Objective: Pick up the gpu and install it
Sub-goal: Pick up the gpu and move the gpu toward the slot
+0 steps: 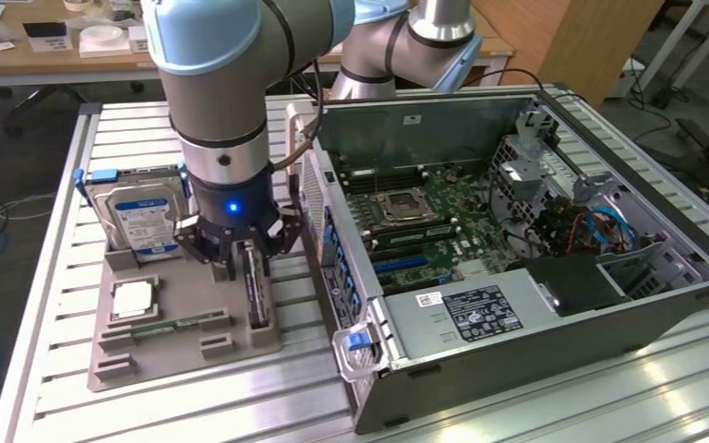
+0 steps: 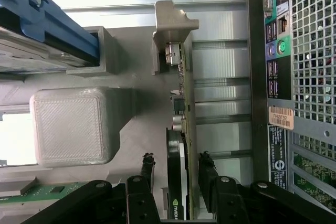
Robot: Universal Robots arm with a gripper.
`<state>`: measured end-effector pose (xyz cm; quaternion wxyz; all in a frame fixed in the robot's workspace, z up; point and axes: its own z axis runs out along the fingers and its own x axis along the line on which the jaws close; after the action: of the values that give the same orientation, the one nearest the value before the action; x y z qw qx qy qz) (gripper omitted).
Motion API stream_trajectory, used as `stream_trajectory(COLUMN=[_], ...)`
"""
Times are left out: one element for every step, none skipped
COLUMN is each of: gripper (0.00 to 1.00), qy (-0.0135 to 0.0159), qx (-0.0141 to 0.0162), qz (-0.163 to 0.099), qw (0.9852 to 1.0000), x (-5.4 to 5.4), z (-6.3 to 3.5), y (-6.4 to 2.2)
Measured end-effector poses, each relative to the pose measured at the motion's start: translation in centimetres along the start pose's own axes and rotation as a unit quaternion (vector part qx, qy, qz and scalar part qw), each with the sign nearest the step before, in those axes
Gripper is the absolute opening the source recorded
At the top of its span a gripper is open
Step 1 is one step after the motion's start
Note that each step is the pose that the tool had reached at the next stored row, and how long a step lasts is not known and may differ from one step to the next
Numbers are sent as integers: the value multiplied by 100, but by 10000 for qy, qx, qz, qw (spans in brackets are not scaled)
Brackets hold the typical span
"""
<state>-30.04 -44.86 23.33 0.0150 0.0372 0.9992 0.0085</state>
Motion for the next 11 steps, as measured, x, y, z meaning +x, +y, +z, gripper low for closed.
stream_trajectory(gripper=[47,47,47,47,47,47,47,47,47,47,47], qy=[0,1,1,0,0,0,0,1,0,1,1], qx=[0,1,0,0,0,0,0,0,0,1,1], qz=[0,-1,-1,-1,0,0,-1,-1,0,0,0], qw=[10000,10000,10000,10000,10000,10000,10000,10000,10000,10000,10000], x=[0,-1,-2,-2,-2,-2,-5,-6,-8,-8,-9], z=[1,1,2,4,5,7,8,9,10,11,12], y=[-3,-9,-15,-16,-17,-18,-20,-21,-21,-21,-22])
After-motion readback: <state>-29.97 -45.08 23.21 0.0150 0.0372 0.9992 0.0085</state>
